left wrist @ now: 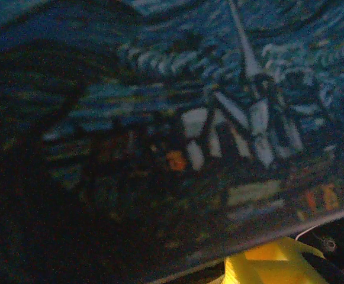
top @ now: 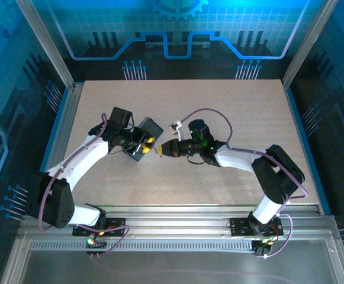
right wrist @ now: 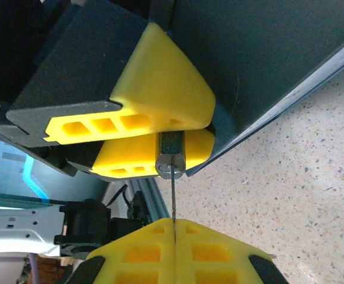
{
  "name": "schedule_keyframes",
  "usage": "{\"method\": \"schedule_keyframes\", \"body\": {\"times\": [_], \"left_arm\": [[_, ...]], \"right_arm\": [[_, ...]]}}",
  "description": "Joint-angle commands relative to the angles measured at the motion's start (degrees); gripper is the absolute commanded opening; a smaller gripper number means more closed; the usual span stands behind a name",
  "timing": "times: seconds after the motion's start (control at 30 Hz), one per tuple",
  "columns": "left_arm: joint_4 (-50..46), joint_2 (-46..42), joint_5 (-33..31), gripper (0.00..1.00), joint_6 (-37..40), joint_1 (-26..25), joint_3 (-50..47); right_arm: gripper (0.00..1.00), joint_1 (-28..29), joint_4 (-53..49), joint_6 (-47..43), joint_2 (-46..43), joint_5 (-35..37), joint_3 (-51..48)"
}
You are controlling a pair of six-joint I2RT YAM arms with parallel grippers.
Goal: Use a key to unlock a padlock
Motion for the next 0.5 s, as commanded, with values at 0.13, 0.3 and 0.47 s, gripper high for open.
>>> {"method": "schedule_keyframes", "body": {"times": [0.13,0.3,0.47], "left_arm": [[-1.01,-1.26,2.03,0.0,4.33,-0.61,2.64],[-1.07,-1.58,1.95,0.0,4.05,-0.52,2.48],[2.4,-1.74,3.51,0.0,0.25,-0.35,0.63]], "right_arm": [[0.0,-1.28,8.44,4.62,0.45,-0.5,0.74],[0.0,-1.26,7.49,4.43,1.28,-0.33,1.14],[0.0,-0.39,7.66,4.3,2.01,0.65,1.09]]}}
